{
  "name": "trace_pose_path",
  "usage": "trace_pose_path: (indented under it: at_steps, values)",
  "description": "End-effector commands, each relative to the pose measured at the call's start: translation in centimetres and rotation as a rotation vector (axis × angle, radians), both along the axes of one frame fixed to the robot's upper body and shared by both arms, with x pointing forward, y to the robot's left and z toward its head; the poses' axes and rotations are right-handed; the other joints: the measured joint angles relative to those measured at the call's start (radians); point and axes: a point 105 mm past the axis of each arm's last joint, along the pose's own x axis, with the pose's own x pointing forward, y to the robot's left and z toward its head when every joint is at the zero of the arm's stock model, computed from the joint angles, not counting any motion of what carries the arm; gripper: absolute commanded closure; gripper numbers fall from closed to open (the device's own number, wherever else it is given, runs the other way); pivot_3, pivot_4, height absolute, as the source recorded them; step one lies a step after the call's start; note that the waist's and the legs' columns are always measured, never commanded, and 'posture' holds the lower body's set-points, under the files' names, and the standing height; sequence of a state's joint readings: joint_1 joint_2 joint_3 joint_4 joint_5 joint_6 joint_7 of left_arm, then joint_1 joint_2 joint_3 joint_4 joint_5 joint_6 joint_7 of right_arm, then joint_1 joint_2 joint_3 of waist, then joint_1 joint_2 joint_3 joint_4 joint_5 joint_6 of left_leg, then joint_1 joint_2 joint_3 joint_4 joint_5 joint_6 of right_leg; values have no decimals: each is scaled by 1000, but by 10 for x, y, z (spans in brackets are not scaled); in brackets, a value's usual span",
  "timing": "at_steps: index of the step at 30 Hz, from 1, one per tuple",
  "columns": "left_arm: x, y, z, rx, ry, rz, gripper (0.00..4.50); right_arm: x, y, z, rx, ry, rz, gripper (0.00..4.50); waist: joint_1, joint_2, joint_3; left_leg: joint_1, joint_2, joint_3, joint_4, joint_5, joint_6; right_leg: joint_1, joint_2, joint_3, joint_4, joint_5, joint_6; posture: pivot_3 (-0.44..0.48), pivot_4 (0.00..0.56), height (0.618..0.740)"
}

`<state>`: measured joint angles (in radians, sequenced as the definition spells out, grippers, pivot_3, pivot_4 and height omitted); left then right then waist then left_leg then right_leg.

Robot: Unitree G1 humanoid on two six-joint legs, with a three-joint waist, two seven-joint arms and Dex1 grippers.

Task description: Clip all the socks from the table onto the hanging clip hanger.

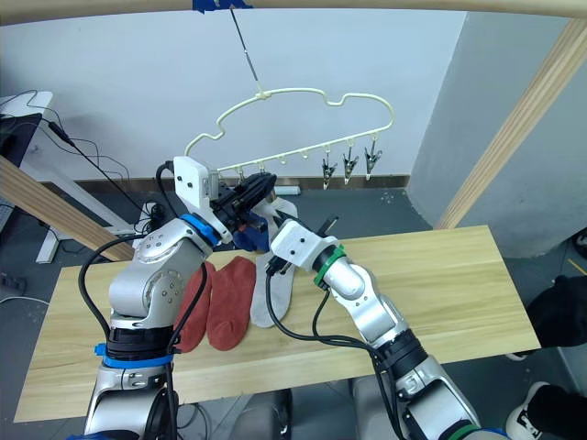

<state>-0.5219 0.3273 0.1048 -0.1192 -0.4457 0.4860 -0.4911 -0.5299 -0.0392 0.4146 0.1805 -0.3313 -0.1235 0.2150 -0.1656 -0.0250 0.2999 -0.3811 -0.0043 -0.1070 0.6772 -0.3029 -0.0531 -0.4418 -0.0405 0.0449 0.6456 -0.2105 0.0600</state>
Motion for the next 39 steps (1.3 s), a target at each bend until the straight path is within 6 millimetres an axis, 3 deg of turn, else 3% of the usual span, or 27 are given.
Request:
trace_pose_path:
  at_steps: [1, 2, 10, 24, 25, 26, 35, 39]
  values:
    - [-6, -3, 6, 2, -20, -20, 4408, -4, 3, 18, 49, -52, 18, 4500, 0, 0, 0, 0, 0, 0, 0, 0, 0, 0, 0, 0, 0, 0, 0, -257, 311, 740]
    - [-6, -3, 6, -8, -14, -25, 4408, -3, 3, 18, 49, -52, 18, 4500, 0, 0, 0, 0, 0, 0, 0, 0, 0, 0, 0, 0, 0, 0, 0, -256, 311, 740]
    - [-13, -3, 2, 9, 7, -67, 2015, -2, 4, 19, 58, -48, 16, 4500, 0, 0, 0, 0, 0, 0, 0, 0, 0, 0, 0, 0, 0, 0, 0, -254, 307, 740]
    - [-19, 15, -2, -3, 80, -83, 2015, 2, 4, 15, 66, -6, 18, 4500, 0, 0, 0, -1, 0, 0, 0, 0, 0, -1, 0, 0, 0, 0, 0, -238, 305, 740]
    - [-19, 16, -2, -3, 83, -82, 1979, 2, 4, 15, 71, -3, 19, 3995, 0, 0, 0, 0, 0, 0, 0, 0, 0, -1, 0, 0, 0, 0, 0, -238, 304, 740]
    - [-19, 16, -3, -3, 86, -83, 1979, 2, 4, 15, 71, -1, 20, 3831, 0, 0, 0, 0, 0, 0, 0, 0, 0, -1, 0, 0, 0, 0, 0, -238, 304, 740]
    - [-21, 23, -5, 0, 104, -76, 1979, -3, 5, 9, 26, 33, 51, 662, 0, 0, 0, 0, 0, 0, 0, 0, 0, -1, 0, 0, 0, 0, 0, -240, 303, 740]
    - [-23, 28, -5, 11, 106, -67, 1979, -7, 0, 5, 3, 56, 52, 662, 1, 0, 0, -1, 0, 0, 0, 0, 0, -1, 0, 0, 0, 0, 0, -238, 302, 740]
